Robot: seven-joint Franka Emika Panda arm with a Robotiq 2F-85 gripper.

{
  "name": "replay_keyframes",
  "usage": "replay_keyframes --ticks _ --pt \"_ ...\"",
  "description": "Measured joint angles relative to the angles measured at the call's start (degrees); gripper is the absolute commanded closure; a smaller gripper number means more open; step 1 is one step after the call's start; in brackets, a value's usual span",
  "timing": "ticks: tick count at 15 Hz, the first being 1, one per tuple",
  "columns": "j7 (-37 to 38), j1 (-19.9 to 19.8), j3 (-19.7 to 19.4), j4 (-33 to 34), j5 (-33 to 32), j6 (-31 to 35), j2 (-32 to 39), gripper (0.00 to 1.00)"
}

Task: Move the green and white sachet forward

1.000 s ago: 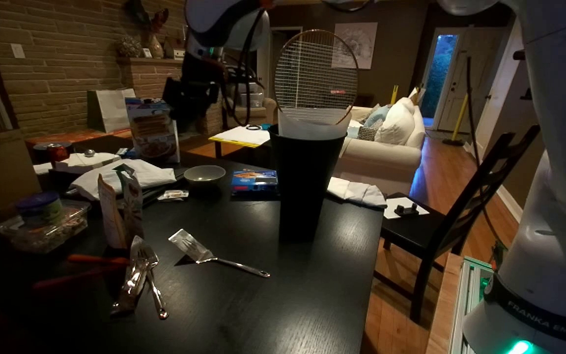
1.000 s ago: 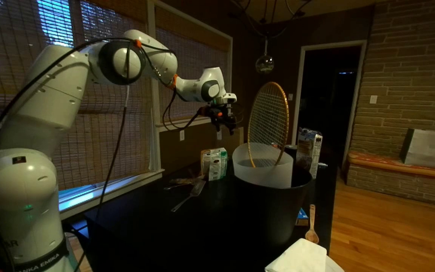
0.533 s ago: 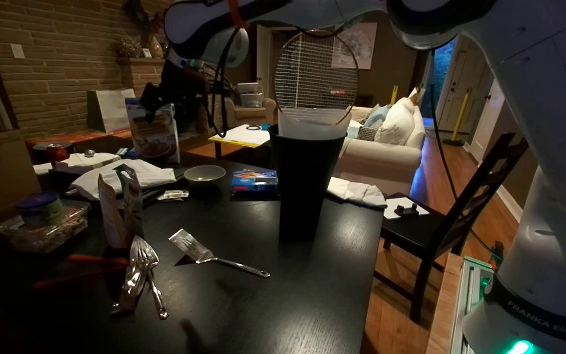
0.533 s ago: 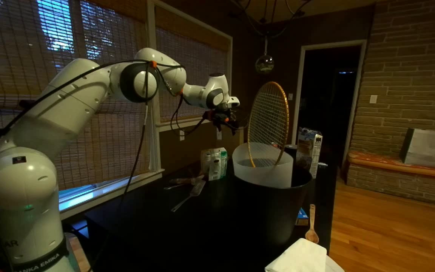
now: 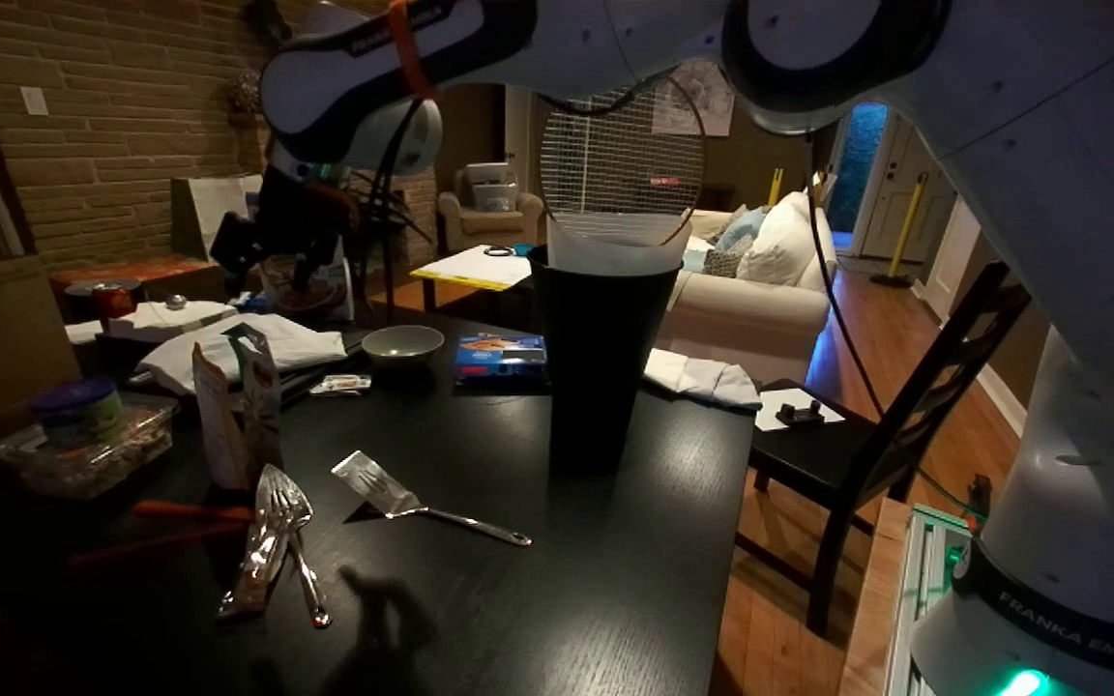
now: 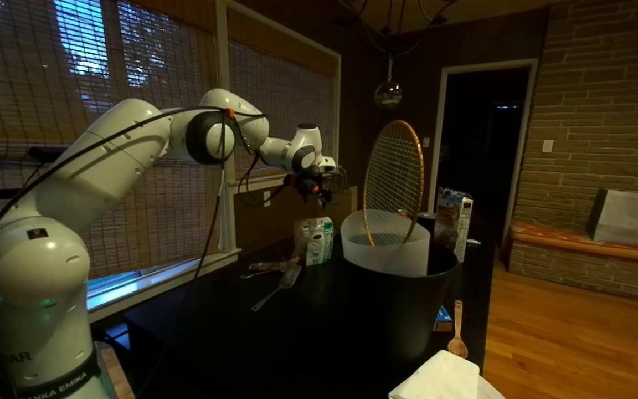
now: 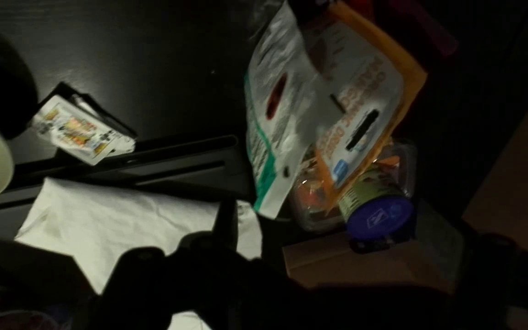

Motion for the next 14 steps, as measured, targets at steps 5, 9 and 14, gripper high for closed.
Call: replay_keyframes --ticks 5,9,14 --pt "15.1 8.9 -7.2 3.7 -3.8 -1.4 3.8 0.0" --pt "27.3 12.8 -13.5 4.9 -8.1 -6.0 3.8 0.0" --pt "28.0 12.1 -13.8 5.1 -8.2 -6.1 4.0 0.0"
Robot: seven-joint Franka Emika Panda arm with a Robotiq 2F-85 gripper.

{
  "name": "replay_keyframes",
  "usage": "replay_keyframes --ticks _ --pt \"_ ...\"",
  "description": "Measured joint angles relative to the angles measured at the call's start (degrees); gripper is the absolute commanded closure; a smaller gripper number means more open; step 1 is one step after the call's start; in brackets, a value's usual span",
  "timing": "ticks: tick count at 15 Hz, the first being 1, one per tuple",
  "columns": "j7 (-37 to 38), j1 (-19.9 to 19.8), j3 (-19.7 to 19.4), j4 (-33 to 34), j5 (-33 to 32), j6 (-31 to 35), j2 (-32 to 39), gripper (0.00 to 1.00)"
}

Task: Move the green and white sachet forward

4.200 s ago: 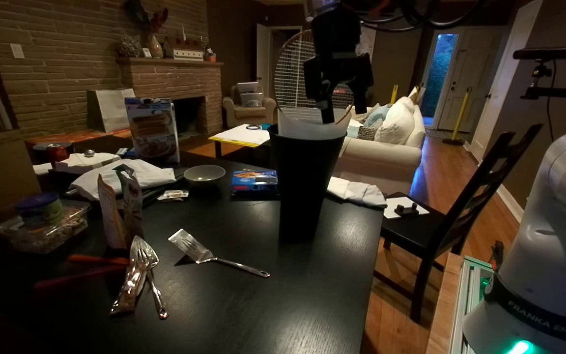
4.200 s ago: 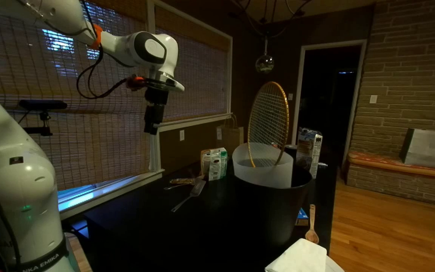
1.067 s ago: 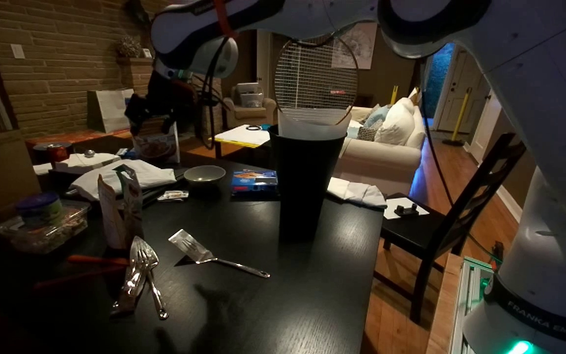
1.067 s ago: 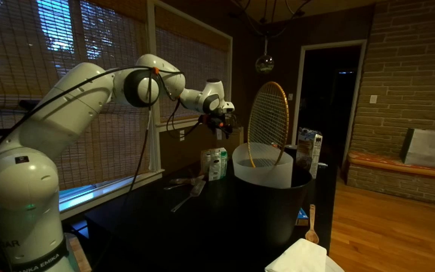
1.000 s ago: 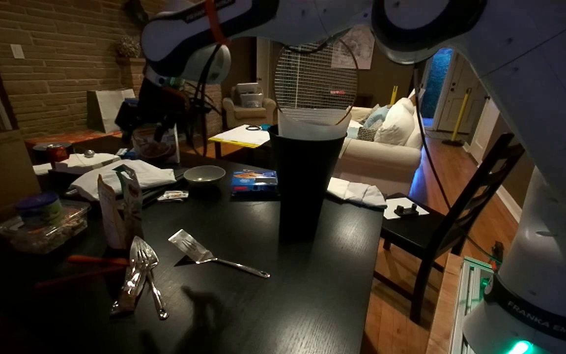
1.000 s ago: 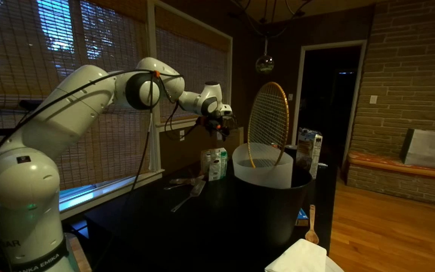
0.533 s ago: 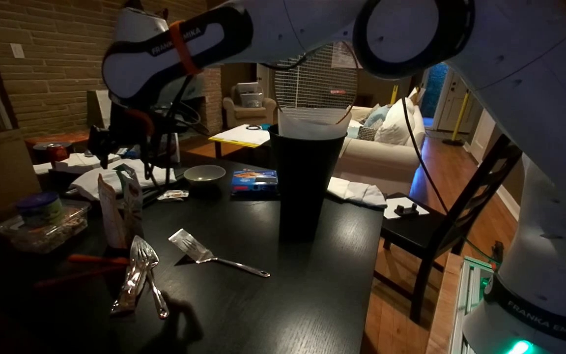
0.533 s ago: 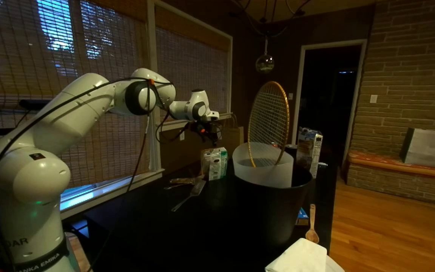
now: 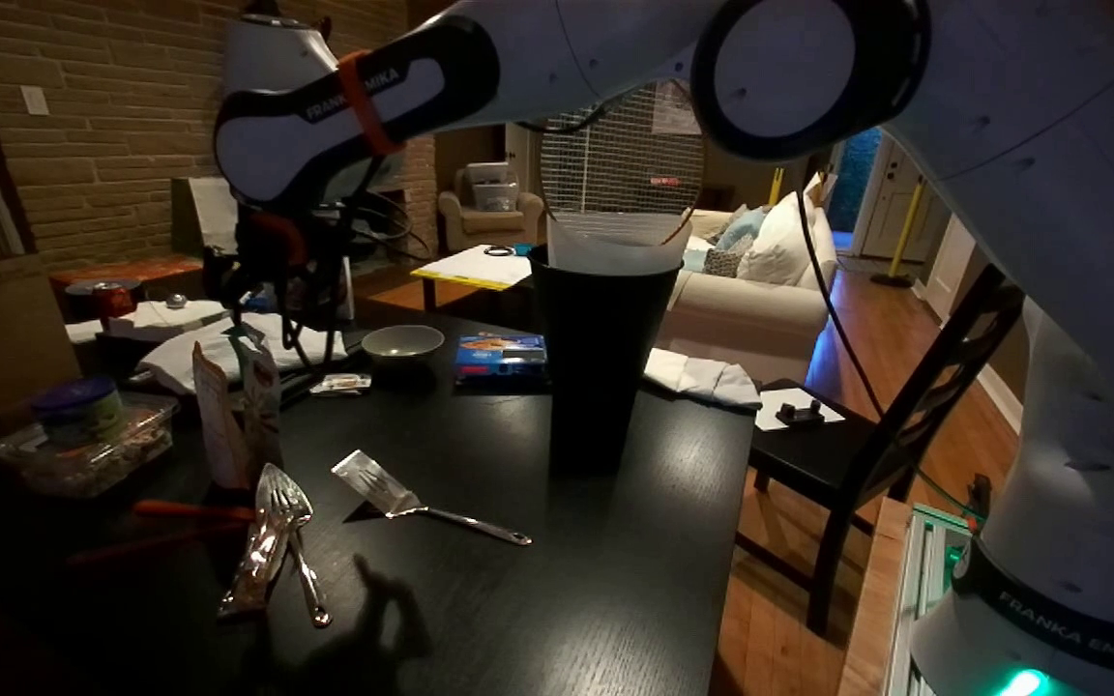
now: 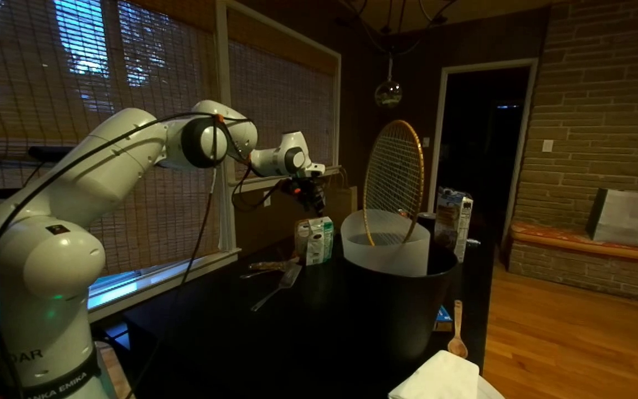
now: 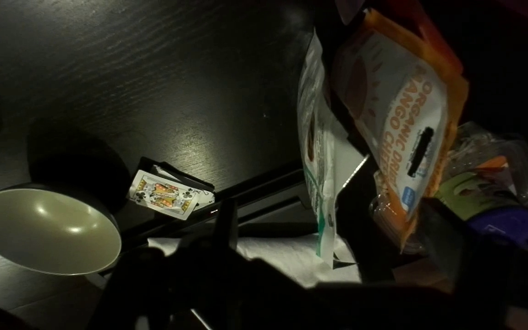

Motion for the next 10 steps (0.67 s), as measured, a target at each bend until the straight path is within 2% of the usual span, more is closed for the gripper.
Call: replay_keyframes --ticks 5,7,8,9,10 --pt "0.0 0.1 0.2 0.1 0.0 0.2 1.1 0.0" --pt "0.0 0.1 0.1 0.2 0.0 0.2 2.1 0.12" --pt "0.0 0.1 0.0 0.4 0.0 0.4 2.6 0.3" --pt "0.2 0.1 -0.2 0.7 0.0 0.7 3.2 0.31" --pt "0.2 0.1 -0.4 1.0 0.0 1.4 3.8 0.38"
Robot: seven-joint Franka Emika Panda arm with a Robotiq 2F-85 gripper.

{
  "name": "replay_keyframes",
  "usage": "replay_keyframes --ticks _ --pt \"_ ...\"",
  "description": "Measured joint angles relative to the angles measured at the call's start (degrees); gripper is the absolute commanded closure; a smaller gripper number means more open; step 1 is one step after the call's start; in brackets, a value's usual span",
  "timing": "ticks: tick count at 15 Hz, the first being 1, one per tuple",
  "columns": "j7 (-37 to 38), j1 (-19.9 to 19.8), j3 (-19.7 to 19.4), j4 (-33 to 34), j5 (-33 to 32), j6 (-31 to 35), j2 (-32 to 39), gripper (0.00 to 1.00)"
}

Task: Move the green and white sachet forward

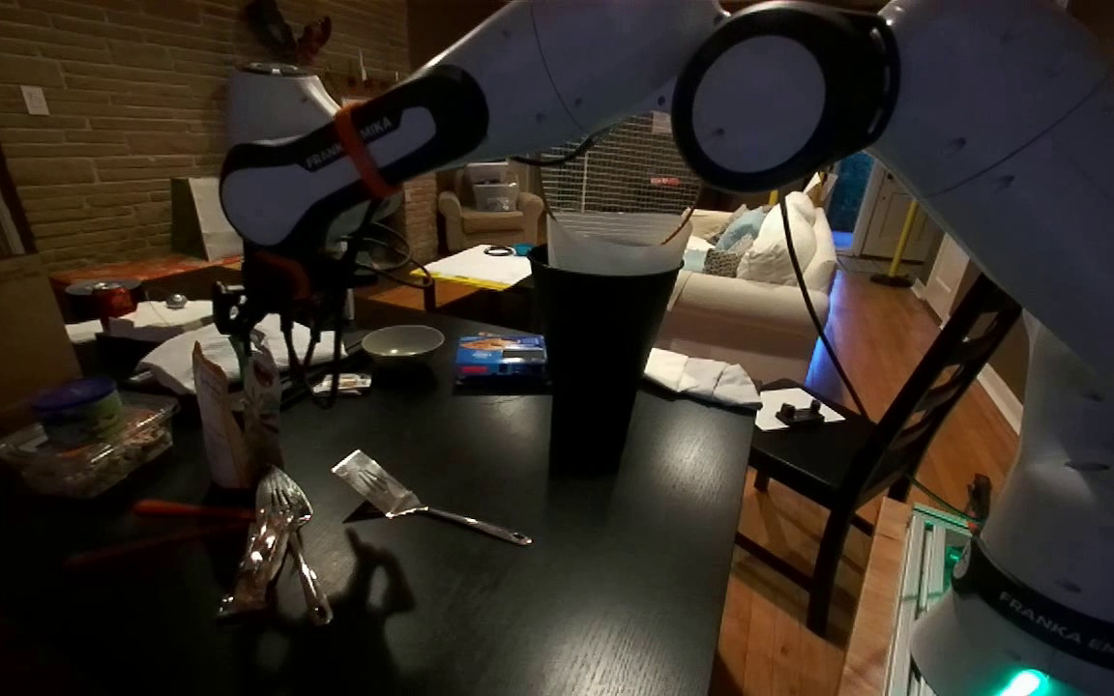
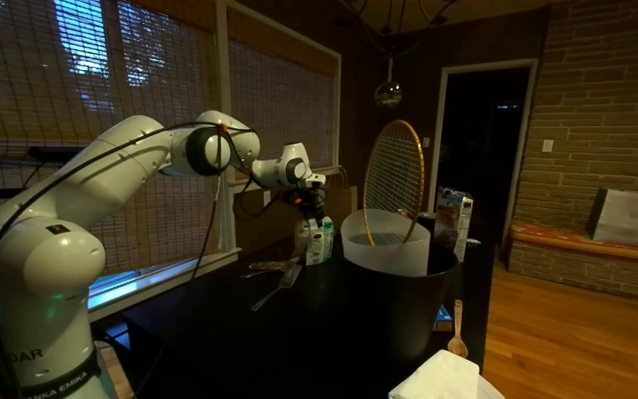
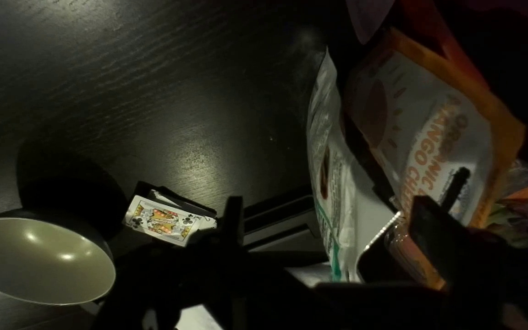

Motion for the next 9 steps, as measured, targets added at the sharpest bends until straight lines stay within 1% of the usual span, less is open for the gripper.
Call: replay_keyframes --ticks 5,7,8,9 --pt "0.0 0.0 -1.4 0.9 -0.9 4.5 2.1 0.74" --pt "-0.2 0.0 -1.5 1.5 -1.0 5.4 2.7 0.87" --pt "-0.4 0.0 -1.5 1.7 -1.0 5.7 2.9 0.95" --pt "-0.5 0.0 -1.5 2.1 -1.0 5.9 3.2 0.99"
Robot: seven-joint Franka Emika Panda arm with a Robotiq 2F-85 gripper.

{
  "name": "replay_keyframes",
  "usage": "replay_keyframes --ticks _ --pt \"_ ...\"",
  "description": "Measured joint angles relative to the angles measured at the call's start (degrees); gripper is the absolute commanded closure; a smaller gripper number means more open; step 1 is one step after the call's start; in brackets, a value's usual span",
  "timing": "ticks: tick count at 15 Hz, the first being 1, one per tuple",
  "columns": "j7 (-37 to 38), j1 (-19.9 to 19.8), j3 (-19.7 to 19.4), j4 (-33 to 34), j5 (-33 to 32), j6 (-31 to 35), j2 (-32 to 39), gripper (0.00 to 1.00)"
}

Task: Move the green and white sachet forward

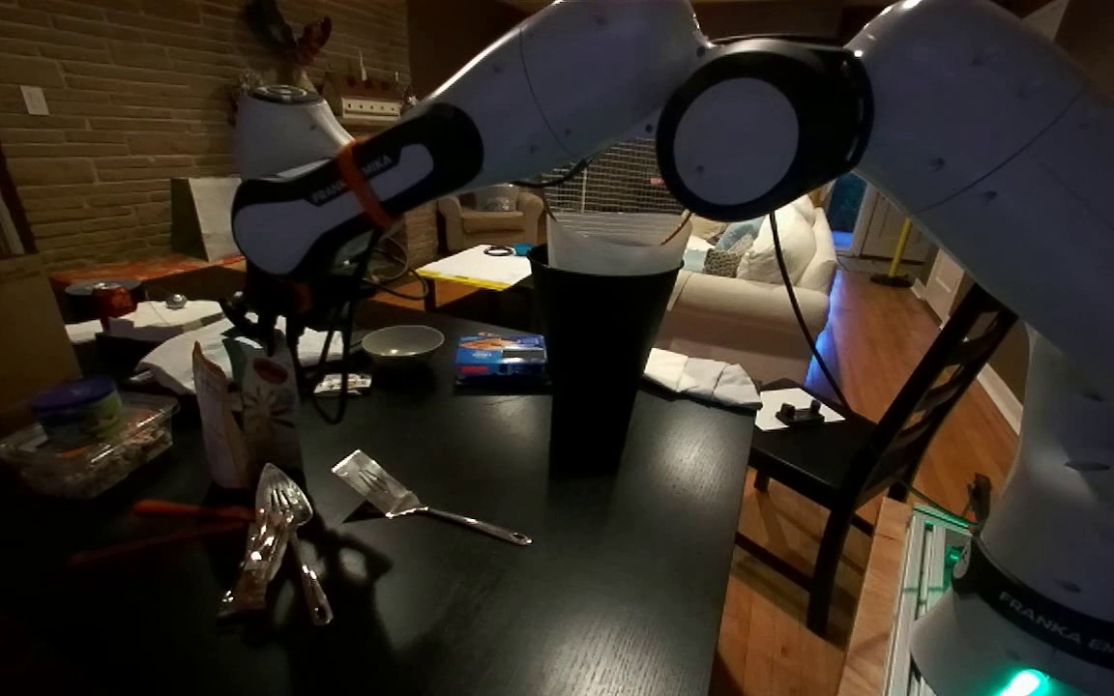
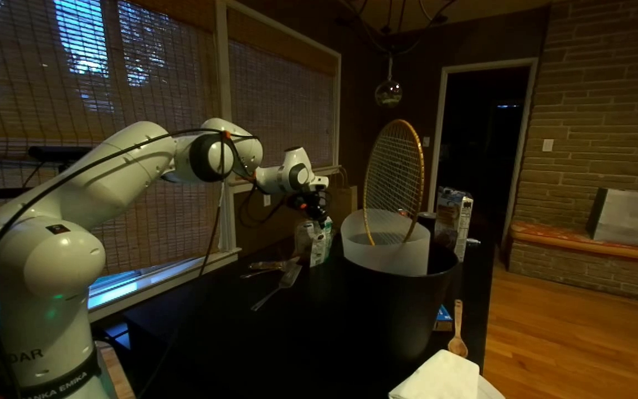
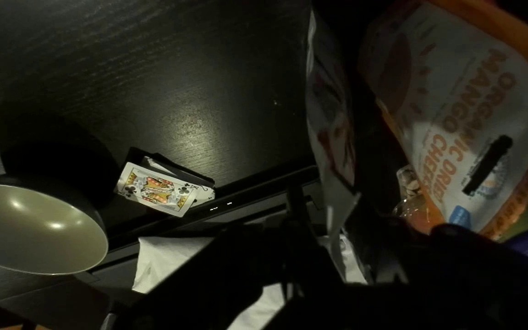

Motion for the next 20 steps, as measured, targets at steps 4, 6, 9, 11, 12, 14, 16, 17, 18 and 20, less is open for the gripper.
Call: replay_keyframes --ticks 4,6,9,11,12,14,16,17,18,20 --pt "-0.3 0.1 0.1 0.9 0.0 0.0 0.6 1.0" --pt "-0.3 0.0 0.2 1.1 0.0 0.0 0.6 1.0" --pt "0.3 -0.1 -0.2 1.4 0.0 0.1 0.1 1.0" --pt "2.7 0.3 -2.3 1.3 -0.1 0.1 -1.2 1.0" --pt "4.7 0.7 -4.0 0.9 -0.3 0.1 -2.3 1.0" --pt "7.1 1.2 -6.5 -0.9 -0.5 0.0 -5.5 1.0" --pt "5.2 1.1 -5.4 -4.1 -0.1 0.7 -9.7 1.0" --pt "4.3 1.4 -4.8 -6.2 -0.1 1.2 -12.2 1.0" --pt "4.1 1.8 -4.0 -8.2 -0.5 1.3 -14.8 1.0" --pt "4.3 2.9 -2.7 -12.4 -1.6 1.2 -19.9 1.0"
